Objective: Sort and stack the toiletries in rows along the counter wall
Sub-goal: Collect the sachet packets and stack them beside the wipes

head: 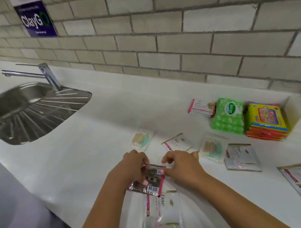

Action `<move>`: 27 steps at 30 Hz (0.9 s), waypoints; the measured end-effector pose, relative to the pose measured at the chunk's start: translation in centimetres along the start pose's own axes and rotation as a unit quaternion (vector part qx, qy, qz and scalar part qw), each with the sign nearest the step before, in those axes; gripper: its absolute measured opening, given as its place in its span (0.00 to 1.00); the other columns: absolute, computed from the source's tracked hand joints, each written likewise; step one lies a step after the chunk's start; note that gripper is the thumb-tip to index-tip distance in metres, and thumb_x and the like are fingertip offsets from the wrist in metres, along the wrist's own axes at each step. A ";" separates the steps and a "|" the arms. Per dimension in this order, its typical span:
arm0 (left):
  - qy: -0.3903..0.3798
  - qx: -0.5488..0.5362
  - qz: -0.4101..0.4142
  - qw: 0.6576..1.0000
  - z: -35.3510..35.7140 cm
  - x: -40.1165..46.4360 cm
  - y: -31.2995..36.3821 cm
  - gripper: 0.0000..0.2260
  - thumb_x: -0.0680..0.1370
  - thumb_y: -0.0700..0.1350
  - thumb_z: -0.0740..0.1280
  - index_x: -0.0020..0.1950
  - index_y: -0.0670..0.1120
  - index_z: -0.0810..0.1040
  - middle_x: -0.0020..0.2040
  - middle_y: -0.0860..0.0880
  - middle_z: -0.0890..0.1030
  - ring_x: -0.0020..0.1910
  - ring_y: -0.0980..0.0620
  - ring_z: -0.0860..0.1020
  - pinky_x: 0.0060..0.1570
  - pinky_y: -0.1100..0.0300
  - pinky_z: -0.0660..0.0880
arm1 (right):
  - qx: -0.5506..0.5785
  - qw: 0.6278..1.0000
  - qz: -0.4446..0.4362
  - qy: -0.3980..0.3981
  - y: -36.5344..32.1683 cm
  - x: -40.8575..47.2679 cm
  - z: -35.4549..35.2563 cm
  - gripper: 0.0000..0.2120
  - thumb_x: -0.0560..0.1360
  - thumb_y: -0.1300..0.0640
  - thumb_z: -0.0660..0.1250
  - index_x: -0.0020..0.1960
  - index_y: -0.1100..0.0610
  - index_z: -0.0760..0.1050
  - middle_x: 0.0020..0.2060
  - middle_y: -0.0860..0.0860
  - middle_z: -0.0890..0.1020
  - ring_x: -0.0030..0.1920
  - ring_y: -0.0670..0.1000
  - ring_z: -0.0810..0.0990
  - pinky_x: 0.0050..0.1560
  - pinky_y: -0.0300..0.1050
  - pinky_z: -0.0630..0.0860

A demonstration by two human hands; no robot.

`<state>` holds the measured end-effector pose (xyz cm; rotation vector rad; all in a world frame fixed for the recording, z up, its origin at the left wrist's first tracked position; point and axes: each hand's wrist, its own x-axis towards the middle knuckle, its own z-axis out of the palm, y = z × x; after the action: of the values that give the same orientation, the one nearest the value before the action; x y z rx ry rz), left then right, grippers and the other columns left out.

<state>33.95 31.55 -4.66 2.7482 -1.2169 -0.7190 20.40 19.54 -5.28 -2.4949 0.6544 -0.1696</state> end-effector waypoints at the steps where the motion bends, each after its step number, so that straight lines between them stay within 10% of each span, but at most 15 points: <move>1: 0.009 0.009 0.003 1.000 0.1 0.0 0.0 0.28 0.64 0.43 0.77 0.61 0.52 0.72 0.59 0.49 0.71 0.60 0.48 0.68 0.58 0.55 0.72 | -0.001 1.000 0.004 -0.003 0.0 -0.1 0.1 0.12 0.71 0.46 0.68 0.54 0.44 0.76 0.50 0.42 0.78 0.54 0.46 0.74 0.55 0.46 0.57; 14: -0.005 0.089 -0.017 0.996 -0.8 0.7 0.3 0.27 0.61 0.55 0.78 0.58 0.53 0.76 0.56 0.52 0.71 0.61 0.48 0.66 0.60 0.55 0.65 | 0.094 0.991 0.075 -0.053 0.0 -0.6 0.2 0.24 0.68 0.46 0.72 0.61 0.45 0.69 0.48 0.42 0.76 0.51 0.45 0.74 0.56 0.45 0.59; 19: 0.009 0.052 0.005 0.999 -1.5 0.7 0.9 0.11 0.67 0.45 0.73 0.36 0.52 0.70 0.38 0.57 0.72 0.45 0.53 0.71 0.47 0.60 0.64 | 0.190 0.974 0.107 -0.068 -0.4 -0.1 0.3 0.21 0.66 0.49 0.74 0.56 0.43 0.70 0.37 0.41 0.80 0.48 0.43 0.78 0.61 0.50 0.69; 27: 0.076 -0.135 0.067 0.986 -3.5 0.9 2.5 0.19 0.62 0.40 0.79 0.33 0.52 0.68 0.31 0.56 0.75 0.31 0.57 0.73 0.30 0.65 0.69 | 0.240 0.969 0.035 0.039 0.4 0.6 -1.3 0.04 0.68 0.60 0.74 0.38 0.52 0.80 0.30 0.48 0.78 0.32 0.44 0.73 0.37 0.38 0.71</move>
<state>34.33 28.70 -1.33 2.4270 -1.1639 -0.5995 20.44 18.31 -4.36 -2.0062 0.6433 -0.3566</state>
